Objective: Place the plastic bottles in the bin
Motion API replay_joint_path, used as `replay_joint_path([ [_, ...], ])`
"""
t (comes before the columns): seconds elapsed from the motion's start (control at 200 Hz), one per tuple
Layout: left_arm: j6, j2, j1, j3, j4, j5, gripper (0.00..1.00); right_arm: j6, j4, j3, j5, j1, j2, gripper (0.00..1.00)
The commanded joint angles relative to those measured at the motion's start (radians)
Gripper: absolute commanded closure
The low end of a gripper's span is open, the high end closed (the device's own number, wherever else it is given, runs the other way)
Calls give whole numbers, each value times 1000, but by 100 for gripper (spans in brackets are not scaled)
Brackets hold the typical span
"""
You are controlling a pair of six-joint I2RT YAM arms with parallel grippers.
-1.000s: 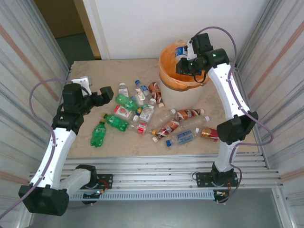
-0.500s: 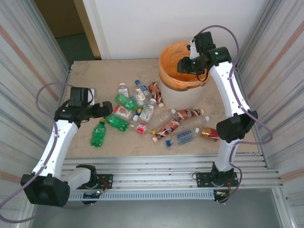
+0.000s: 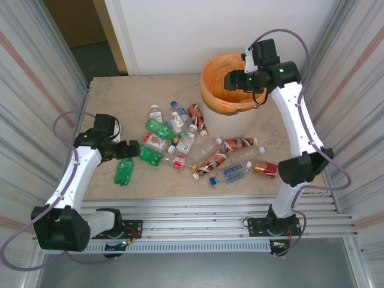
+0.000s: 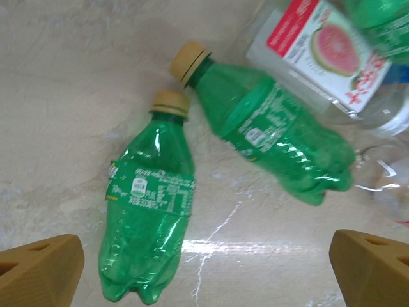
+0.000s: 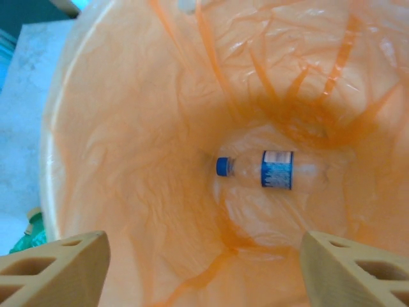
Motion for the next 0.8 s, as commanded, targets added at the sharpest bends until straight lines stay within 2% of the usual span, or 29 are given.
replay_joint_path([
  [0.0, -29, 29, 10, -26, -7, -40, 1, -6, 76, -75, 43, 2, -135, 15],
  [0.175, -70, 89, 82, -100, 60, 41, 1, 7, 166, -218, 92, 5, -288, 0],
  [0.466, -60, 191, 87, -97, 30, -6, 1, 36, 248, -362, 136, 6, -456, 2],
  [0.792, -50, 350, 86, -45, 6, -19, 1, 36, 276, -401, 155, 7, -525, 2],
])
